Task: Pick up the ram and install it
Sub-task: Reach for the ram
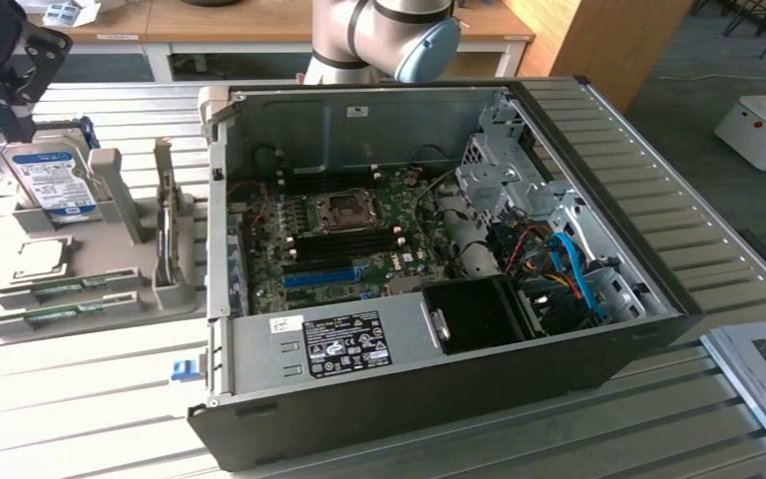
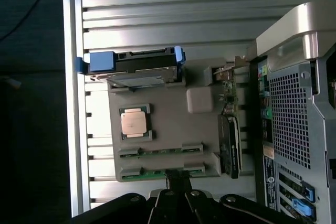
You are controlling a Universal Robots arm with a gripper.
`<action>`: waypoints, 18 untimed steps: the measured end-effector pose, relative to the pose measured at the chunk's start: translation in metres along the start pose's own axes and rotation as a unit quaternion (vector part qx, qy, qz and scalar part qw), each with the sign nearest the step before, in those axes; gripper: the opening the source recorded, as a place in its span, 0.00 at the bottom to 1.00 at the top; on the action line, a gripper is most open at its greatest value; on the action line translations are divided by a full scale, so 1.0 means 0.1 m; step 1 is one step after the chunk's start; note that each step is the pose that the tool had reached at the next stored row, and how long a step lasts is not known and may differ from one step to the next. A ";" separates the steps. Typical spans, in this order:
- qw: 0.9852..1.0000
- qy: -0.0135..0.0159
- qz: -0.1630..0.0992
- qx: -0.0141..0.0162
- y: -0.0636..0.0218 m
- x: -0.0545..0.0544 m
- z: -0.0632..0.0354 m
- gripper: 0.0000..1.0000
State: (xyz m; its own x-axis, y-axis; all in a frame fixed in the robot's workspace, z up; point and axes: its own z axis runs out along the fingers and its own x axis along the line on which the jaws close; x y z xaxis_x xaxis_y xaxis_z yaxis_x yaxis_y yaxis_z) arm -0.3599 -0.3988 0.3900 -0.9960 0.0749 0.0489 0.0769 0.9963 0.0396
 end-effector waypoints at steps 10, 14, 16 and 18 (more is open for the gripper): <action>1.000 0.000 0.000 0.000 -0.012 0.15 0.010 0.10; 1.000 0.000 0.000 0.000 -0.013 0.16 0.011 0.10; 1.000 0.000 0.000 0.000 -0.012 0.16 0.010 0.10; 1.000 0.000 0.000 0.000 -0.012 0.16 0.010 0.10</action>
State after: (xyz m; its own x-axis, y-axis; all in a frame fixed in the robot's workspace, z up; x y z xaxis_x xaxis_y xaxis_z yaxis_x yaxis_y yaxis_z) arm -0.3756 -0.3989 0.3897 -0.9960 0.0744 0.0489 0.0764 0.9963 0.0396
